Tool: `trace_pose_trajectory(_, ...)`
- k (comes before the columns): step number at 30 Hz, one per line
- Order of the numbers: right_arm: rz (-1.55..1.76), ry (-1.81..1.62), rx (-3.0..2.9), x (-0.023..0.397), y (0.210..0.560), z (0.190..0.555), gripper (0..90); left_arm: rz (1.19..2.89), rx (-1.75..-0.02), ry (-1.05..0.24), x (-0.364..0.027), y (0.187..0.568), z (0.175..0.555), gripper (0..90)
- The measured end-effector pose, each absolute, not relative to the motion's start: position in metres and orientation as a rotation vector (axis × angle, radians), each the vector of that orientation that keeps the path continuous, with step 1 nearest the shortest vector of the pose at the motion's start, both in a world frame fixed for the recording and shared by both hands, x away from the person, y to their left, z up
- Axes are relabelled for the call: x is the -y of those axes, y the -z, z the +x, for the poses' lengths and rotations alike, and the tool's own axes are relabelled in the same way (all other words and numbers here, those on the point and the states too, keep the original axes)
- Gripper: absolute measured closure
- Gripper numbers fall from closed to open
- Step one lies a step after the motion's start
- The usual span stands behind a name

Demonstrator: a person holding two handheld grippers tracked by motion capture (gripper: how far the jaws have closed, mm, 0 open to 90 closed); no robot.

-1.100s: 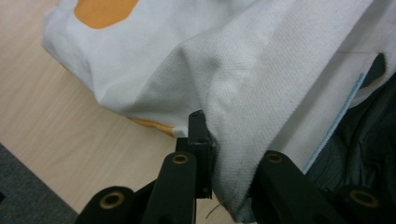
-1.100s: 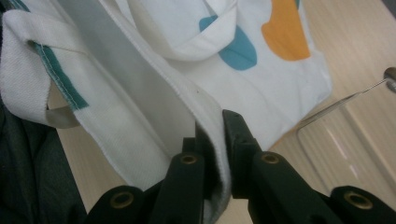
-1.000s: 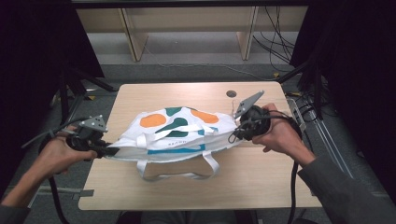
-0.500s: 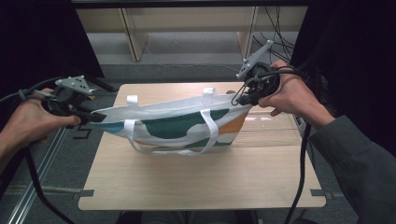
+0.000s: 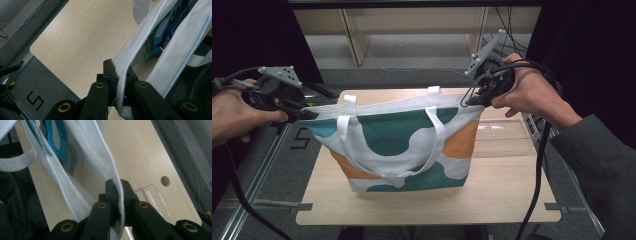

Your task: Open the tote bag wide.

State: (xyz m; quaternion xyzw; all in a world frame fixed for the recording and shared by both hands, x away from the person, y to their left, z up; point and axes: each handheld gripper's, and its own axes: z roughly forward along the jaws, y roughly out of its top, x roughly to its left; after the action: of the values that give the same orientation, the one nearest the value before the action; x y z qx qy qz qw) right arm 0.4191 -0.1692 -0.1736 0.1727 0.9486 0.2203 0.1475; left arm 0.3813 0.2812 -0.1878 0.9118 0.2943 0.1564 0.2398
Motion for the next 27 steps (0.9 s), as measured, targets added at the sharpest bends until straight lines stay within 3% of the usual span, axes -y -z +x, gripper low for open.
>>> trace_pose_trajectory(4,0.54,-0.629,-2.757,0.169,0.179,0.416,87.3,2.516,-0.829,-0.357,-0.282,0.205,0.389,85.6)
trace_pose_trajectory(18,0.589,-0.538,-2.774,0.166,0.214,0.429,87.2,2.537,-0.848,-0.336,-0.275,0.24,0.405,85.2)
trace_pose_trajectory(27,0.589,-0.519,-2.813,0.17,0.253,0.429,87.0,2.555,-0.821,-0.233,-0.269,0.288,0.403,85.0)
